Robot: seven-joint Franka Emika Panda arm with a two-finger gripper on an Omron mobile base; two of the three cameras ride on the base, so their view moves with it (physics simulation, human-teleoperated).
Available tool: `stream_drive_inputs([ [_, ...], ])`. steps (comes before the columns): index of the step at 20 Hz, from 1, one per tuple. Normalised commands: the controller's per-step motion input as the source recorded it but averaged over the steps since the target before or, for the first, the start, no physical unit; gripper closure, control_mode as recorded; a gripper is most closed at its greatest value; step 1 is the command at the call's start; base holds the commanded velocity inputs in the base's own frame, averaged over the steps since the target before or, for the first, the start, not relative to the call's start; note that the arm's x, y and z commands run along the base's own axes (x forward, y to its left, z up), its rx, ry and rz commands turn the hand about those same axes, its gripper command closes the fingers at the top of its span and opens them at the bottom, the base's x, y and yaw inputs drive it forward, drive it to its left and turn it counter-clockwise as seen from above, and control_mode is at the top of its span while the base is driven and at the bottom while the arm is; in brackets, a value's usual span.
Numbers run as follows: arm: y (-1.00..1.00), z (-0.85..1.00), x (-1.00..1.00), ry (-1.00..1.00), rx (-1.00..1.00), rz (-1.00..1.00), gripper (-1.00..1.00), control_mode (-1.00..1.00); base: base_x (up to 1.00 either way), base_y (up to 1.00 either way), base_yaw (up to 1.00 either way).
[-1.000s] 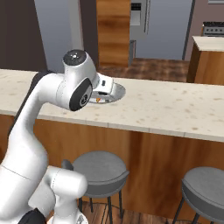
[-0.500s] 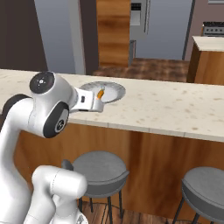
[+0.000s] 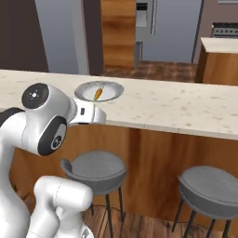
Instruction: Take the cheese, chicken drumstick, and carrot from the fridge and place them on the plate on the dining counter to create an appetizer plate.
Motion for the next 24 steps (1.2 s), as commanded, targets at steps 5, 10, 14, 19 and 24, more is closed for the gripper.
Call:
stream_drive_inputs([
  [5, 0.0, 0.0, 0.0, 0.0, 0.0, 0.0, -1.0, 1.0, -0.04, -0.98, -0.01],
  [10, 0.0, 0.0, 0.0, 0.0, 0.0, 0.0, -1.0, 1.0, 0.18, -1.0, 0.0],
  [14, 0.0, 0.0, 0.0, 0.0, 0.0, 0.0, -1.0, 1.0, 0.33, -1.0, 0.0],
  [19, 0.0, 0.0, 0.0, 0.0, 0.0, 0.0, -1.0, 1.0, 0.11, -1.0, 0.0],
  [24, 0.0, 0.0, 0.0, 0.0, 0.0, 0.0, -1.0, 1.0, 0.0, -1.0, 0.0],
])
